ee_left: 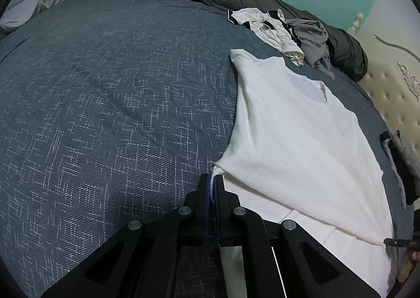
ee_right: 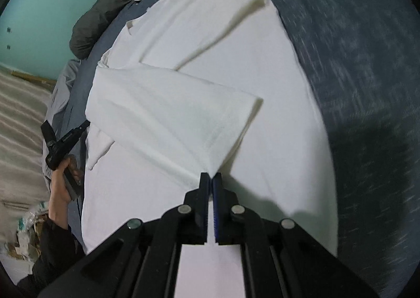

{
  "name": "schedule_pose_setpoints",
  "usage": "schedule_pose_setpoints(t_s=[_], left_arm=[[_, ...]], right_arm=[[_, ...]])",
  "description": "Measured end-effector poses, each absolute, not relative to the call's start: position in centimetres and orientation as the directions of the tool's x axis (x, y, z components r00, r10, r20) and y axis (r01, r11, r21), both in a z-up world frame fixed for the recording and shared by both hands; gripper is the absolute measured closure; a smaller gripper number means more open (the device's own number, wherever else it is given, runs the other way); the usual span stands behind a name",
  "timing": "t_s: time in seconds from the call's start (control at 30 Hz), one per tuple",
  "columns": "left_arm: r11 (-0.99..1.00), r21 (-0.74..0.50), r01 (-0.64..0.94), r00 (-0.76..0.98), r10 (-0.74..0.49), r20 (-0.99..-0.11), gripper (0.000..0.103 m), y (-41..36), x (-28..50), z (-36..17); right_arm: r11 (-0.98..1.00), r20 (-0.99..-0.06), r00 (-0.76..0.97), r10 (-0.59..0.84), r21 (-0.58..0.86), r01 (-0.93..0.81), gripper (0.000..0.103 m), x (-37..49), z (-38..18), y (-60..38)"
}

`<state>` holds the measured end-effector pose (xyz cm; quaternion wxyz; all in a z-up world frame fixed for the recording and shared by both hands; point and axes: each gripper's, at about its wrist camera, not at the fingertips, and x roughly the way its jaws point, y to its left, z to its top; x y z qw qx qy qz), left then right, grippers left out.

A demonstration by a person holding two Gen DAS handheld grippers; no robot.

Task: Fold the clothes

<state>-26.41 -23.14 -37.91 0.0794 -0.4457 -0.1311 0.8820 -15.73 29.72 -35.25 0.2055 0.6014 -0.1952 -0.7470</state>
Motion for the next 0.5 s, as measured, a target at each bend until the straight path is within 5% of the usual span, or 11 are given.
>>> schedule_pose_setpoints(t_s=[0.23, 0.37, 0.5], left_arm=[[-0.952, -0.305, -0.022, -0.587, 0.259, -0.767, 0.100, -23.2, -26.4, -38.0], [-0.952, -0.305, -0.022, -0.586, 0.259, -0.767, 0.100, -23.1, -26.4, -37.9], [-0.952, -0.305, -0.022, -0.585, 0.260, -0.769, 0.100, -23.1, -26.5, -37.9]], right_arm=[[-0.836, -0.801, -0.260, -0.539, 0.545, 0.056, 0.096, -16.2, -34.0, 31.0], [-0.852, -0.792, -0.344, -0.504, 0.521, 0.048, 0.072, -17.9, -32.5, 32.3], [-0.885, -0.820, -0.349, -0.453, 0.460, 0.069, 0.072, -20.2, -32.9, 31.5]])
